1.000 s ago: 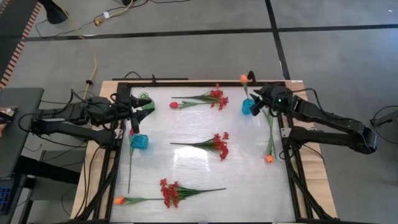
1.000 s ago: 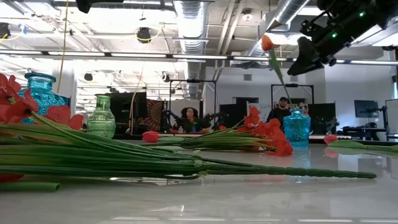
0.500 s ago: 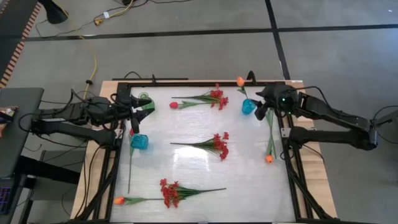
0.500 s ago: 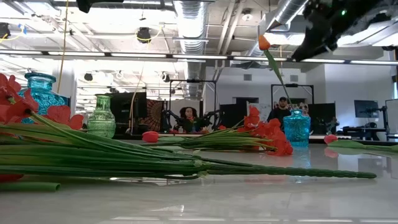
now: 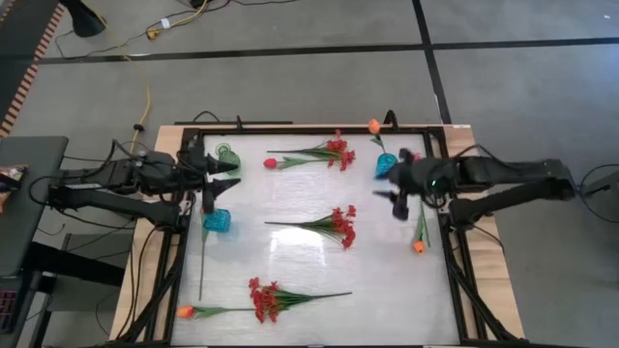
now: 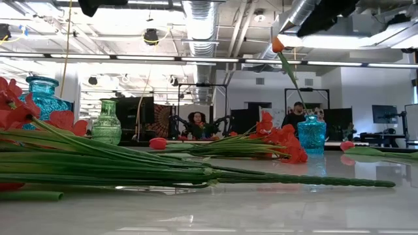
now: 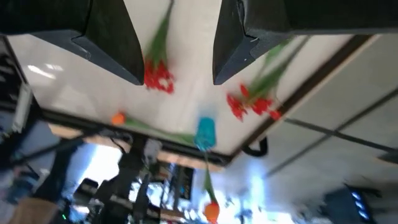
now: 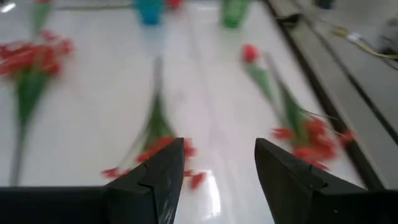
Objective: Sort flowers into vase by color
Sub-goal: Put the left orange tulip into the right blue vase
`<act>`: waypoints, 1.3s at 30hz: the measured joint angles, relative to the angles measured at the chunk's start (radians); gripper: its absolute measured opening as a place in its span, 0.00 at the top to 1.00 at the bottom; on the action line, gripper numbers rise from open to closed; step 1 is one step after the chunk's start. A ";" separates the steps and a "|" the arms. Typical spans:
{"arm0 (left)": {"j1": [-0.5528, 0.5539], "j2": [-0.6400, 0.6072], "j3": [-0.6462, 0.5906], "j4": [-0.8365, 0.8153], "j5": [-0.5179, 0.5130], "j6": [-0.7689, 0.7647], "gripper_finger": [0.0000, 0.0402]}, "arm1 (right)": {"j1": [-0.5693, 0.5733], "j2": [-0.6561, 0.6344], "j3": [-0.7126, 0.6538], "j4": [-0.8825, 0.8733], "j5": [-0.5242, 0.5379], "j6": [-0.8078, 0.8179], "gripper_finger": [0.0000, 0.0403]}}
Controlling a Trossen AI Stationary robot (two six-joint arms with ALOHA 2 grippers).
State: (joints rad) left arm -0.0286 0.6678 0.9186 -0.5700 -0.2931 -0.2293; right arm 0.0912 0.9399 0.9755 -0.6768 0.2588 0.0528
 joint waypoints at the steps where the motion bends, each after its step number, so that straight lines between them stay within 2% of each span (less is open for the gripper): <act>1: 0.000 0.000 0.000 -0.015 0.018 -0.001 0.56 | 0.034 0.021 0.012 -0.001 0.000 0.000 0.45; 5: 0.000 0.000 0.000 -0.047 0.078 -0.002 0.56 | 0.149 0.114 0.059 0.002 0.000 0.018 0.45; 11: 0.000 0.000 0.000 -0.052 0.114 0.005 0.56 | 0.247 0.302 0.150 0.027 0.001 0.118 0.46; 16: -0.006 0.000 0.000 -0.092 0.268 -0.052 0.56 | 0.300 0.476 0.257 0.091 0.000 0.134 0.47; 19: -0.039 0.006 0.000 -0.136 0.339 -0.099 0.56 | 0.320 0.574 0.343 0.110 0.000 0.150 0.47; 24: -0.157 0.042 -0.010 -0.165 0.392 -0.129 0.56 | 0.322 0.721 0.488 0.111 0.001 0.252 0.47; 28: -0.277 0.096 -0.023 -0.177 0.392 -0.139 0.56 | 0.322 0.822 0.595 0.115 0.001 0.290 0.47; 33: -0.427 0.171 -0.023 -0.189 0.380 -0.266 0.56 | 0.321 0.912 0.703 0.131 -0.038 0.277 0.47; 36: -0.519 0.218 -0.023 -0.186 0.340 -0.366 0.56 | 0.321 0.943 0.736 0.151 -0.055 0.228 0.47; 39: -0.591 0.255 -0.023 -0.176 0.250 -0.443 0.56 | 0.318 0.971 0.748 0.224 -0.054 0.184 0.47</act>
State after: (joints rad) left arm -0.6193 0.9224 0.8959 -0.7461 -0.0436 -0.6721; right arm 0.4088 1.9106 1.7233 -0.4530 0.2050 0.2372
